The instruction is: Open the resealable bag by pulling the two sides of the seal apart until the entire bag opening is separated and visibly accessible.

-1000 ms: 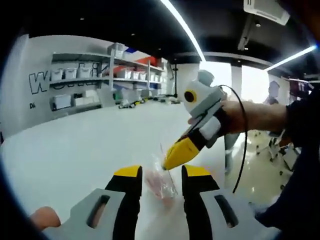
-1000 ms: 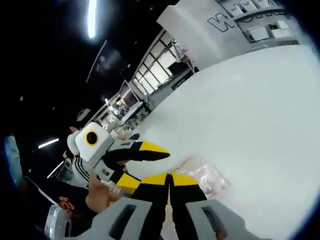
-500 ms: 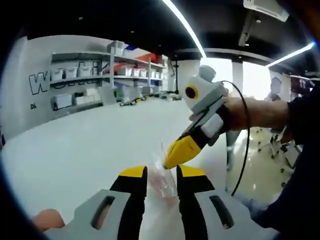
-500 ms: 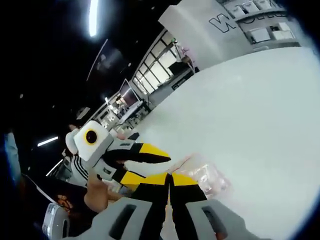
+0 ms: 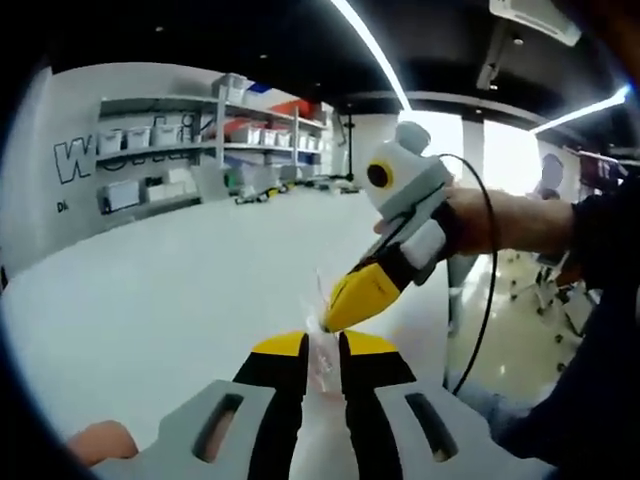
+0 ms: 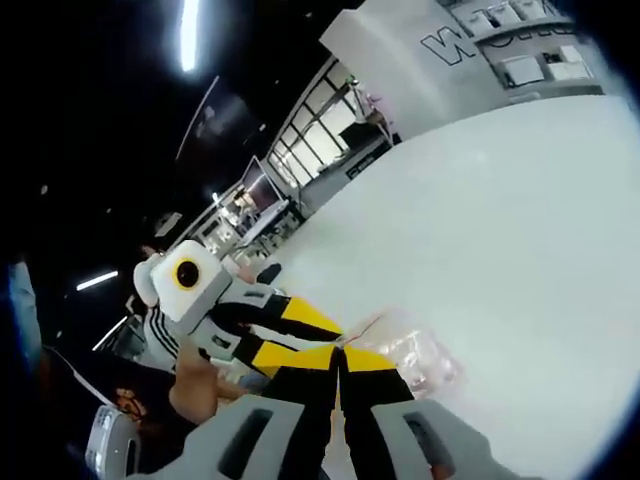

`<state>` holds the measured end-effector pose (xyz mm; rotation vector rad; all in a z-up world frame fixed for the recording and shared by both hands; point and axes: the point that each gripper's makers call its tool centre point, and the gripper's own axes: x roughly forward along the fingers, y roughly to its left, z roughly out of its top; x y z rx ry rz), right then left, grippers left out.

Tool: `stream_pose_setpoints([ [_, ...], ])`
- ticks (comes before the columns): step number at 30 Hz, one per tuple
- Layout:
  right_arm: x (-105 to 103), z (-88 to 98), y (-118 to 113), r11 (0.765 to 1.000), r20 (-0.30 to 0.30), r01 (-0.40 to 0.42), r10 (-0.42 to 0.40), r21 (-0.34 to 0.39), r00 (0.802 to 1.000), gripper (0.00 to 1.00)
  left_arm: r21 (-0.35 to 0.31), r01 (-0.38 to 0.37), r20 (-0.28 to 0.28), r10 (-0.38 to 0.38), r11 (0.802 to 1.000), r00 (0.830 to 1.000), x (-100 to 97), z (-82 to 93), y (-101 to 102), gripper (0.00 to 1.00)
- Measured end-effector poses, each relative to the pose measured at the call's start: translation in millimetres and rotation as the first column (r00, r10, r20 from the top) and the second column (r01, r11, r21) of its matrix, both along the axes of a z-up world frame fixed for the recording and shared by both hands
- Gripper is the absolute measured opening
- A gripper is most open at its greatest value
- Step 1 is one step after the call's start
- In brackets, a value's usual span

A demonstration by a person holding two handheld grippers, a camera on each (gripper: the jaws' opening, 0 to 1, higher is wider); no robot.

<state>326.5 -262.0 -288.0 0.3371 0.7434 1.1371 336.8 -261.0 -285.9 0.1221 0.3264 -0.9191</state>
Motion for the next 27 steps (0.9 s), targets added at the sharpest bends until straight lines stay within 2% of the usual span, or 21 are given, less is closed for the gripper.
stream_pose_setpoints([
  [6, -0.7, -3.4, -3.1, 1.0, 0.013, -0.006, 0.006, -0.031, 1.0, 0.0, 0.004, 0.014, -0.014, -0.014, 1.0, 1.0, -2.3, -1.4, -1.3, 0.02],
  [18, 1.0, -2.8, -1.8, 1.0, 0.017, -0.009, 0.01, -0.018, 1.0, 0.0, -0.02, 0.015, -0.05, -0.016, 1.0, 0.999, -3.1, -1.6, -0.2, 0.01],
  [27, 1.3, -7.0, -4.5, 0.997, 0.064, -0.009, 0.013, -0.071, 0.998, 0.0, -0.027, -0.001, -0.067, -0.001, 1.0, 0.998, -1.6, -4.7, -2.0, 0.0],
])
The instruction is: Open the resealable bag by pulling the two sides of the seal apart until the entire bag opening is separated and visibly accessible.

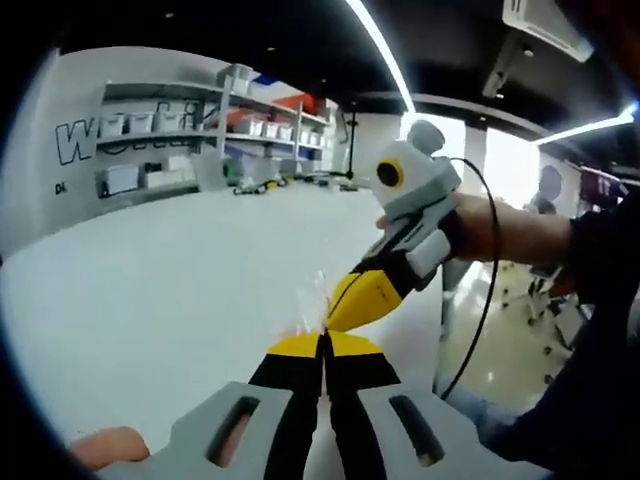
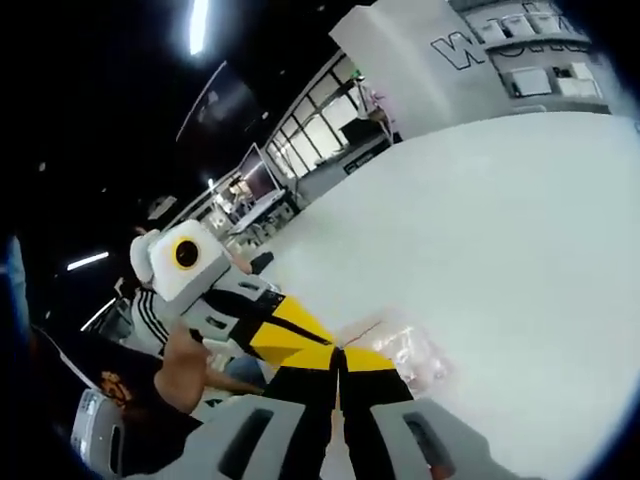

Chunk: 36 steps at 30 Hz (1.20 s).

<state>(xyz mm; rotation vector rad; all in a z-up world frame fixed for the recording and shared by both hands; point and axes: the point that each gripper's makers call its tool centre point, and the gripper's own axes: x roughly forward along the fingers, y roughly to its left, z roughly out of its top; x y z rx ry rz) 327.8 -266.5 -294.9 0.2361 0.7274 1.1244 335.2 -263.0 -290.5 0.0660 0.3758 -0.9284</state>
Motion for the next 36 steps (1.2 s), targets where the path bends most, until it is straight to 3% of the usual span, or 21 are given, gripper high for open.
stream_pose_setpoints([
  [17, 0.1, -0.7, 0.6, 0.998, 0.072, -0.008, 0.013, -0.068, 0.997, 0.0, -0.029, -0.033, 0.008, 0.033, 0.999, 0.999, 3.1, 6.3, 1.5, 0.0],
  [18, -0.1, -2.0, 0.3, 0.997, 0.072, -0.011, 0.017, -0.082, 0.997, 0.0, -0.028, -0.029, -0.005, 0.028, 0.999, 1.0, 2.4, 5.0, 1.4, 0.0],
  [19, 0.8, -12.4, -9.1, 0.985, 0.088, -0.006, 0.021, -0.171, 0.996, 0.0, -0.04, -0.072, 0.053, 0.074, 0.997, 0.996, 10.6, 13.5, 8.1, 0.0],
  [20, 3.6, -17.6, -11.2, 0.978, 0.132, -0.002, 0.03, -0.208, 0.991, 0.0, -0.038, -0.061, 0.029, 0.062, 0.997, 0.998, 6.4, 14.3, 11.7, 0.0],
  [23, -4.4, -9.7, -4.2, 0.998, 0.04, 0.001, 0.002, -0.068, 0.999, 0.0, -0.113, -0.066, 0.018, 0.069, 0.991, 0.997, 8.7, 27.6, 20.6, 0.0],
  [25, 2.7, -12.9, -8.1, 0.992, 0.095, 0.015, -0.004, -0.122, 0.995, 0.0, -0.127, -0.061, 0.01, 0.063, 0.99, 0.998, 8.0, 29.6, 21.7, 0.0],
  [28, -0.2, -5.9, -3.1, 0.996, 0.071, 0.016, -0.01, -0.084, 0.997, 0.0, -0.115, -0.053, 0.016, 0.055, 0.992, 0.998, 7.1, 27.3, 17.5, 0.0],
  [29, 0.4, -2.4, -1.7, 0.998, 0.069, 0.012, -0.007, -0.068, 0.998, 0.0, -0.079, -0.033, -0.012, 0.032, 0.996, 0.999, 3.6, 18.5, 15.9, 0.0],
  [31, 2.9, -0.9, -1.8, 0.998, 0.069, 0.02, -0.016, -0.062, 0.997, 0.0, -0.064, -0.045, 0.031, 0.047, 0.997, 0.998, 5.9, 16.8, 15.5, 0.01],
  [33, 5.9, 0.6, -2.1, 0.998, 0.082, 0.032, -0.027, -0.061, 0.996, 0.0, -0.038, -0.036, 0.02, 0.036, 0.999, 0.999, 3.6, 10.9, 14.1, 0.01],
  [34, 6.0, 0.6, -2.0, 0.998, 0.079, 0.03, -0.025, -0.06, 0.997, 0.0, -0.035, -0.037, 0.044, 0.039, 0.999, 0.998, 4.0, 12.7, 14.9, 0.01],
  [36, 6.8, 1.1, -2.2, 0.998, 0.07, 0.034, -0.03, -0.049, 0.997, 0.0, -0.015, -0.017, 0.019, 0.017, 1.0, 1.0, -0.4, 7.0, 12.6, 0.01],
])
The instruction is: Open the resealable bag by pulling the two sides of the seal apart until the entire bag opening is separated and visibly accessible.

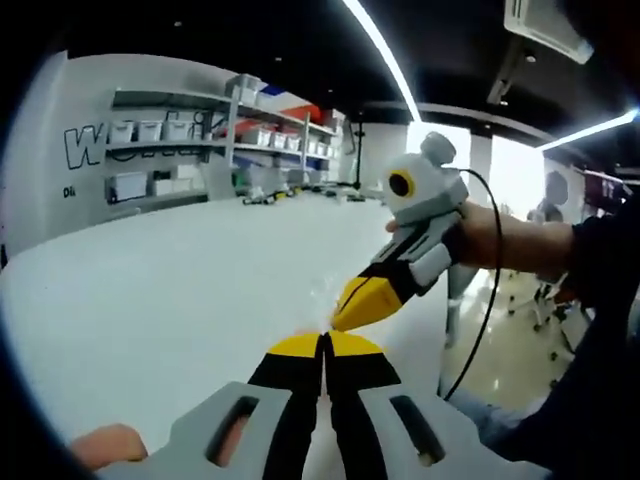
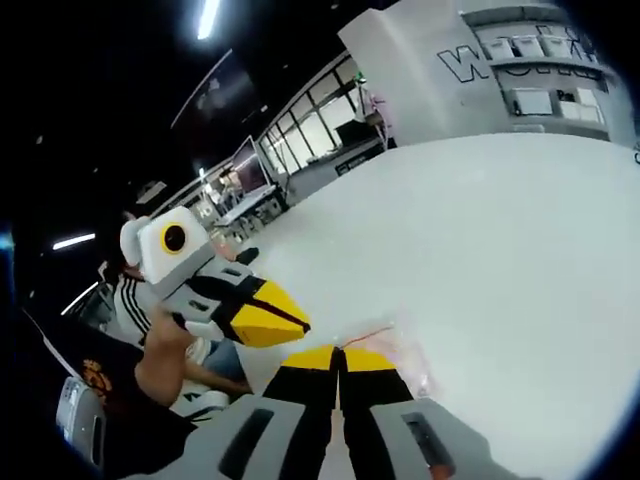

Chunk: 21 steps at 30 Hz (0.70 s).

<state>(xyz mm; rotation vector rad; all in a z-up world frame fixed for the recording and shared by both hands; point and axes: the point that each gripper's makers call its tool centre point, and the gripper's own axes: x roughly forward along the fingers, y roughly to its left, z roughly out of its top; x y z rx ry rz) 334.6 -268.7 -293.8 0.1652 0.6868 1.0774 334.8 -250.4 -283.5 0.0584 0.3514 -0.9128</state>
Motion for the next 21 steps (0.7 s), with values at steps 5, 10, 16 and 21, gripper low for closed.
stream_pose_setpoints([
  [5, -0.6, -2.0, 3.2, 1.0, -0.014, -0.005, 0.006, 0.013, 1.0, 0.0, 0.03, -0.004, 0.014, 0.004, 1.0, 1.0, 0.1, -5.7, -4.9, 0.21],
  [10, -0.3, -2.5, 4.6, 1.0, -0.008, -0.001, 0.002, 0.017, 1.0, 0.0, 0.039, 0.017, 0.009, -0.018, 0.999, 1.0, -4.3, -8.0, -13.7, 0.21],
  [16, -0.7, -2.3, 4.9, 1.0, 0.0, -0.004, 0.004, 0.014, 1.0, 0.0, 0.046, 0.001, 0.016, -0.002, 0.999, 1.0, -0.3, -8.8, -14.0, 0.2],
  [21, -0.6, -2.0, 4.9, 1.0, 0.008, -0.005, 0.005, 0.01, 1.0, 0.0, 0.045, -0.007, 0.012, 0.006, 0.999, 1.0, 1.4, -8.3, -13.1, 0.18],
])
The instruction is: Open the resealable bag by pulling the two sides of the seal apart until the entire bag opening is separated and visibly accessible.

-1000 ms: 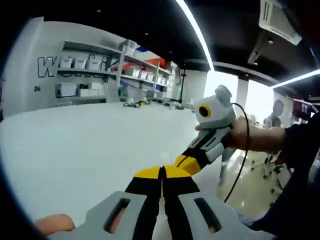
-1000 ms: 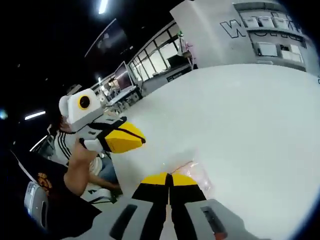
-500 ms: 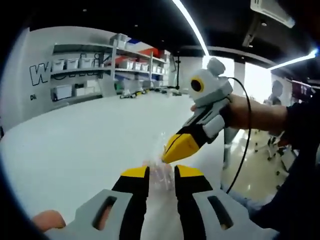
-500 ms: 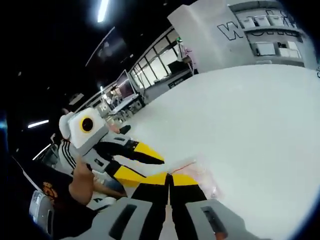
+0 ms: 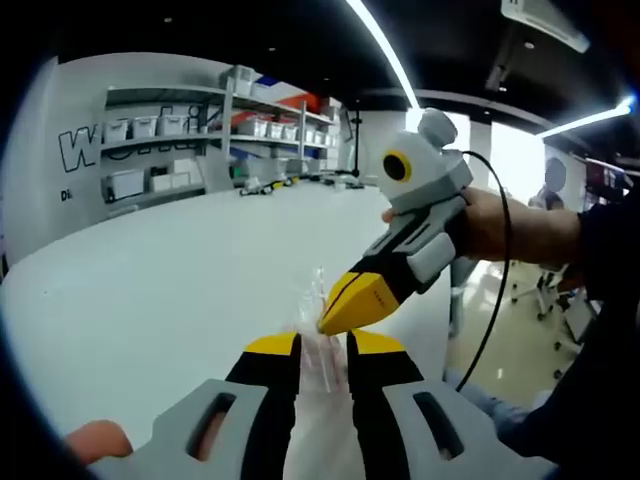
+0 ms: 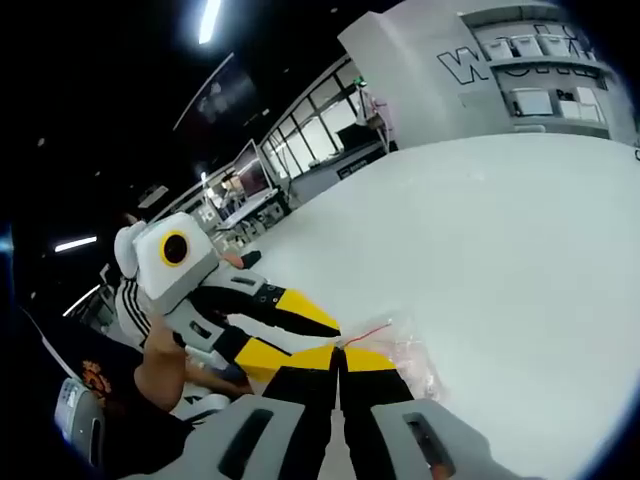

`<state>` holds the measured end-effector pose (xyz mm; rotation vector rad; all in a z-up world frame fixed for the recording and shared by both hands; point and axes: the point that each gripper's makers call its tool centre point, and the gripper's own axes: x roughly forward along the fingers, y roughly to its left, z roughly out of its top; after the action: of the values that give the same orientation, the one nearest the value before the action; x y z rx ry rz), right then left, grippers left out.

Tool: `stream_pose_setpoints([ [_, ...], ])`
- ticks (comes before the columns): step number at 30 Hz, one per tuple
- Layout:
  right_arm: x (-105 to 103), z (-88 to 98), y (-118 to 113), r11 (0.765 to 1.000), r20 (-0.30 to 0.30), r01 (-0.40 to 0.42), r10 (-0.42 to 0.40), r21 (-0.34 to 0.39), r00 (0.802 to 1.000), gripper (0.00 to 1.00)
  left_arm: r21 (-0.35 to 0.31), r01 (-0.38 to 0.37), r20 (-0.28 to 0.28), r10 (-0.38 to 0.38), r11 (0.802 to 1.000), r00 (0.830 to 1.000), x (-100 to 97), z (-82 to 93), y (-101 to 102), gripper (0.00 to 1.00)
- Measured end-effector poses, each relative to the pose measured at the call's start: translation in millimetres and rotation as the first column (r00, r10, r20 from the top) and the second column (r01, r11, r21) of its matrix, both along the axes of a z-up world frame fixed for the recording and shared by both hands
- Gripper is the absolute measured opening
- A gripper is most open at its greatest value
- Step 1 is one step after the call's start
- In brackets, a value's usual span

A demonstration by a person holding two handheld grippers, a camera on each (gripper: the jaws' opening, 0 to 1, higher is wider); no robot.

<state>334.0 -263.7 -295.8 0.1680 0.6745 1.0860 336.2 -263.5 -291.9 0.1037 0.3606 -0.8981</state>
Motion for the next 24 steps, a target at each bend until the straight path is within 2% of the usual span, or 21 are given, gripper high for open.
stream_pose_setpoints([
  [6, -2.1, 0.5, 1.1, 1.0, -0.005, 0.0, 0.0, 0.008, 1.0, 0.0, 0.017, -0.004, 0.005, 0.003, 1.0, 1.0, 0.5, -1.6, 3.1, 0.05],
  [14, -4.6, 0.5, 3.3, 1.0, -0.013, -0.005, 0.005, 0.012, 1.0, 0.0, 0.015, -0.002, -0.01, 0.002, 1.0, 1.0, 0.5, -2.0, 5.7, 0.02],
  [21, -3.8, 2.5, 3.3, 0.998, -0.03, 0.003, -0.002, 0.059, 1.0, 0.0, -0.019, -0.009, -0.019, 0.009, 1.0, 1.0, 1.0, 2.5, 7.1, 0.01],
  [24, -4.2, -0.9, 3.2, 0.999, -0.019, -0.006, 0.007, 0.048, 1.0, 0.0, -0.016, -0.01, -0.023, 0.009, 1.0, 1.0, 1.0, 1.0, 7.1, 0.01],
])
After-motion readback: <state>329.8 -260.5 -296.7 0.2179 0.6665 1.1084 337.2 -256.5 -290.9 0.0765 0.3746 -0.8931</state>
